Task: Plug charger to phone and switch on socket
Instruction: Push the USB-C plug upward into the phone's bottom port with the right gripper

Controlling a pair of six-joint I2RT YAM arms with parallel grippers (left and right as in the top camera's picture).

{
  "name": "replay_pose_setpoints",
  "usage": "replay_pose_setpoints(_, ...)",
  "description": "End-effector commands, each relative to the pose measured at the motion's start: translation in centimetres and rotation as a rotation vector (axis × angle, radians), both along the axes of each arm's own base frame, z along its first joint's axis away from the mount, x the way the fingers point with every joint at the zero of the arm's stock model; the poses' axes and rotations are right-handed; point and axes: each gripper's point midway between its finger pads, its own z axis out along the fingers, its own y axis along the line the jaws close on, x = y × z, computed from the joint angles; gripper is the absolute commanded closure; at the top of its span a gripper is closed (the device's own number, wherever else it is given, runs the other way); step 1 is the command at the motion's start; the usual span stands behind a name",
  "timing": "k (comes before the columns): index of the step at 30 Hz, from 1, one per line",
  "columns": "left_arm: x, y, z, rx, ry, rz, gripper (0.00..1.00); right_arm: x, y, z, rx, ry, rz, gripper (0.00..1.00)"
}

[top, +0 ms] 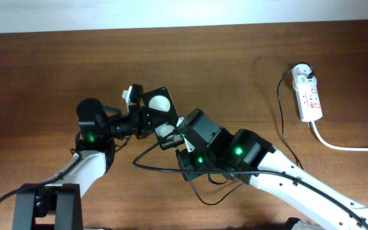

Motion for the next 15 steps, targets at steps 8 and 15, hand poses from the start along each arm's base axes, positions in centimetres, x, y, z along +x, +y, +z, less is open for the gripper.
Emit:
replay_pose_setpoints(8,-0.17,-0.12,0.39,0.001,-0.040,-0.017,1.00,0.31,0.13,-0.08,-0.005,-0.015,-0.010,0.96)
replay_pose_setpoints(15,-0.49,-0.16,0.43,0.005,-0.084,-0.037,1.00,0.71,0.60,0.24,0.017,-0.034,-0.010,0.96)
